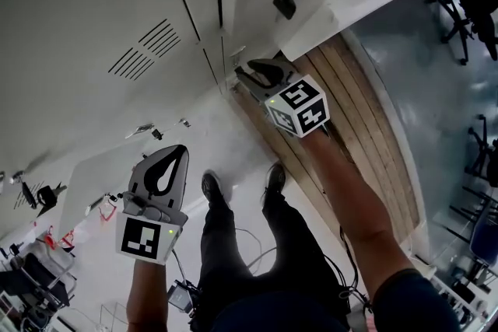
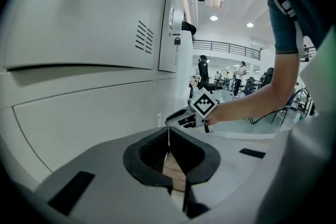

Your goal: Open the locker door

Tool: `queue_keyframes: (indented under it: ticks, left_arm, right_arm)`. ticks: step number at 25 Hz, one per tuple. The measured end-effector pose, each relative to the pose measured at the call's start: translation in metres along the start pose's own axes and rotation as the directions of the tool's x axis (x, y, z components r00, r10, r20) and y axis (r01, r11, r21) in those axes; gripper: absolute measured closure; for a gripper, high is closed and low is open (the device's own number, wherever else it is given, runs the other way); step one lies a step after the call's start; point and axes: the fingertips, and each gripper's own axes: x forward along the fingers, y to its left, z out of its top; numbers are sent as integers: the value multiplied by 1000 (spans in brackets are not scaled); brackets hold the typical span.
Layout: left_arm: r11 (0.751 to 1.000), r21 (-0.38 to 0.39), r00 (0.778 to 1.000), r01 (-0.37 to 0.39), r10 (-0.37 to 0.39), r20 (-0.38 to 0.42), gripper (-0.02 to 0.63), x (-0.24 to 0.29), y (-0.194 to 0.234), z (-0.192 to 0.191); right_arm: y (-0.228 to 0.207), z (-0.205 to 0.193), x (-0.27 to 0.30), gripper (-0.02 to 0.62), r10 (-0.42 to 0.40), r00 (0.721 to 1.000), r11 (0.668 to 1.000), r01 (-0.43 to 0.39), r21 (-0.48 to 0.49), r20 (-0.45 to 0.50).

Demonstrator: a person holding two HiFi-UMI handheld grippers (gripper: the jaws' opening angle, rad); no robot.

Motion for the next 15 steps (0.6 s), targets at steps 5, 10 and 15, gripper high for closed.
queue_keyframes:
  ticks: [5,10,15]
  left_arm:
    - [1000,-16,1000,-22,22,11,588,24,8,-13]
    - [999,-25,1000,-24,25,7,588,36,10,-19]
    - [999,-26,1000,-27,28,1,588,40,14,-24]
  right_arm:
    - [-3,-9,21,472,28,1000,999,-28,-40,4]
    - [-1,-9,35,472,39,999,996,-38,-84,11]
    - [-1,-7,52,472,30,999,993,-28,-111,13]
